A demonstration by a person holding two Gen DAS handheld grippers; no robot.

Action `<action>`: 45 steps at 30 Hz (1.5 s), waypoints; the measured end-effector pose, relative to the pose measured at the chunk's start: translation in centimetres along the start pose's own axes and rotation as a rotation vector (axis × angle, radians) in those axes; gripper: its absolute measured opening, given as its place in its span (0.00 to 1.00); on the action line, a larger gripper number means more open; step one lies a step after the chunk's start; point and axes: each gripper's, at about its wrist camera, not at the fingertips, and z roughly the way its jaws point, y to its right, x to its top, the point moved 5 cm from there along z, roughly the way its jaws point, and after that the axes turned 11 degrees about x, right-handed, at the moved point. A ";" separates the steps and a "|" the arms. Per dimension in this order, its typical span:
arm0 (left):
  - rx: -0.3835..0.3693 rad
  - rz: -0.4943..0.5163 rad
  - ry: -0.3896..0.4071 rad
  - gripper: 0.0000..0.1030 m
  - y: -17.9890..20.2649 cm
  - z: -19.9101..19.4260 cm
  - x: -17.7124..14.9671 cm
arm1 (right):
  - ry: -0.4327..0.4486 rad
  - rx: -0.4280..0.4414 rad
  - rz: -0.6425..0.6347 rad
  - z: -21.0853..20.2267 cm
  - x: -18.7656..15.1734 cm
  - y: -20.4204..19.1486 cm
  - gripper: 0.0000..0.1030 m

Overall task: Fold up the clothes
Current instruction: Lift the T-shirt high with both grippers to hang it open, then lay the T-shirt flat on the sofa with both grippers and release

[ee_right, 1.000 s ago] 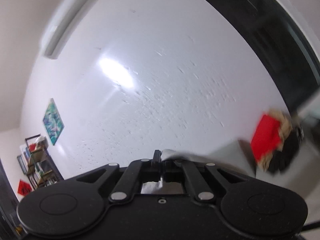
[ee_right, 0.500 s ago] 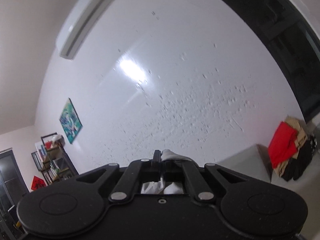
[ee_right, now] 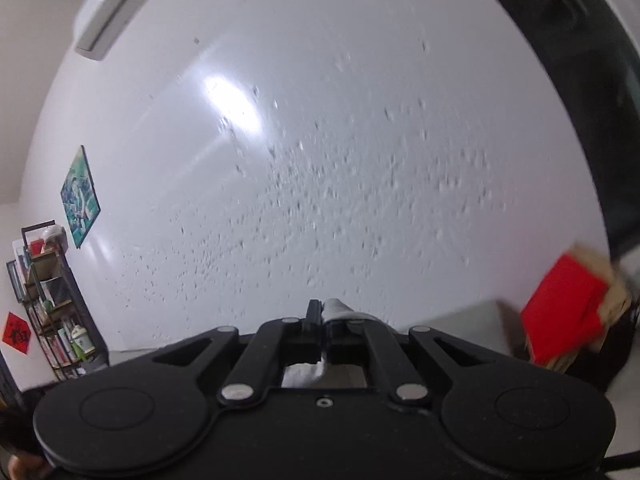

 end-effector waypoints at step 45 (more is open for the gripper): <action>0.454 0.207 -0.674 0.07 -15.4 -4.7 -31.7 | -0.730 -0.292 0.406 -7.5 -34.2 12.3 0.07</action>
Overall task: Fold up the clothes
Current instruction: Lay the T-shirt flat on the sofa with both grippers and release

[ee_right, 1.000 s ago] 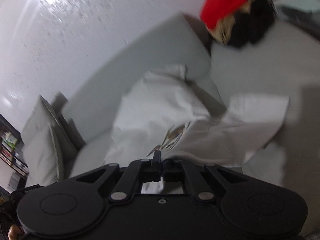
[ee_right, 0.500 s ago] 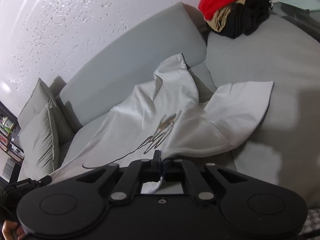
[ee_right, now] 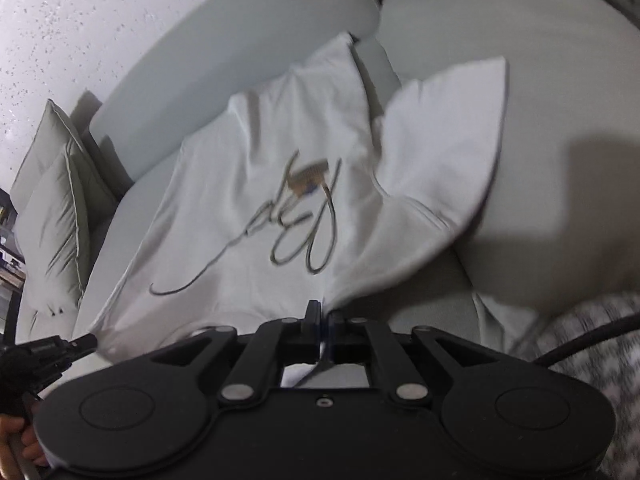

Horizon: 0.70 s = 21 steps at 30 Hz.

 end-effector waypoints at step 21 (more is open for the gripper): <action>-0.140 0.449 -0.001 0.42 9.6 -1.5 -7.5 | -0.098 0.041 -0.373 1.7 -3.1 -4.4 0.44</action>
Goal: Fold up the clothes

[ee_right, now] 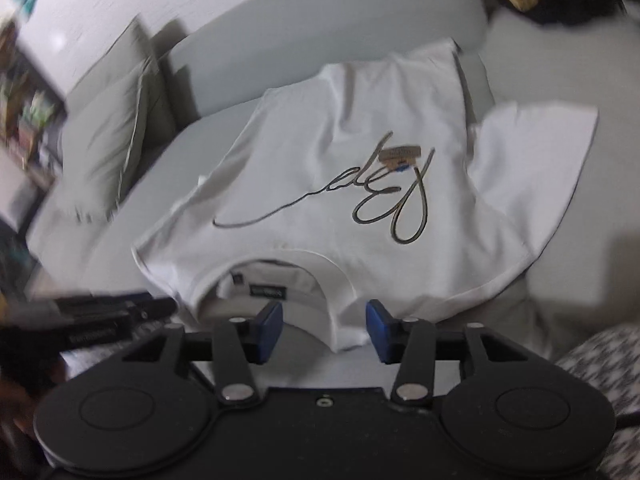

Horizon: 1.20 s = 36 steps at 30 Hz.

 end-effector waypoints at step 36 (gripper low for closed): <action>0.095 0.040 0.029 0.32 1.8 4.8 3.8 | 0.031 -0.035 0.175 3.5 3.4 5.5 0.18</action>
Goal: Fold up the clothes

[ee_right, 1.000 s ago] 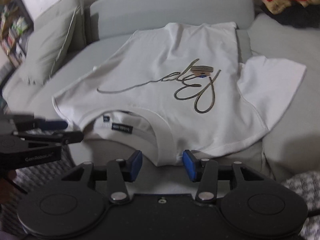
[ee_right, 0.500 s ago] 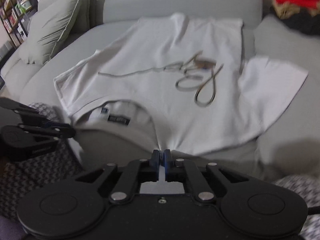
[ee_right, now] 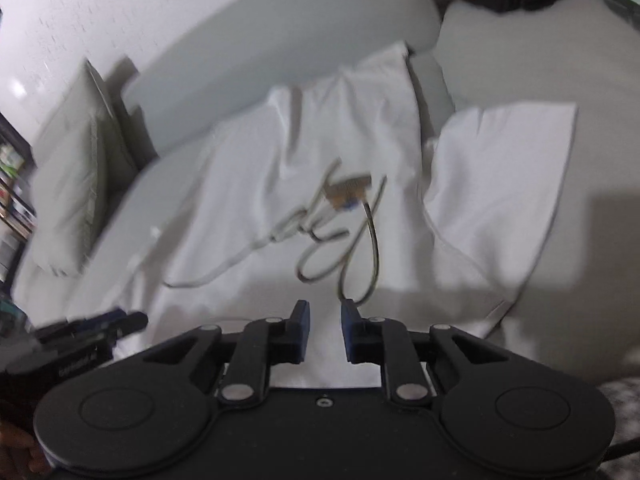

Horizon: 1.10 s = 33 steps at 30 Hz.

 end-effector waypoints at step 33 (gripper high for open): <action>-0.115 -0.094 -0.096 0.57 -0.1 1.3 -0.6 | 0.394 0.017 0.527 -5.8 8.8 18.1 0.04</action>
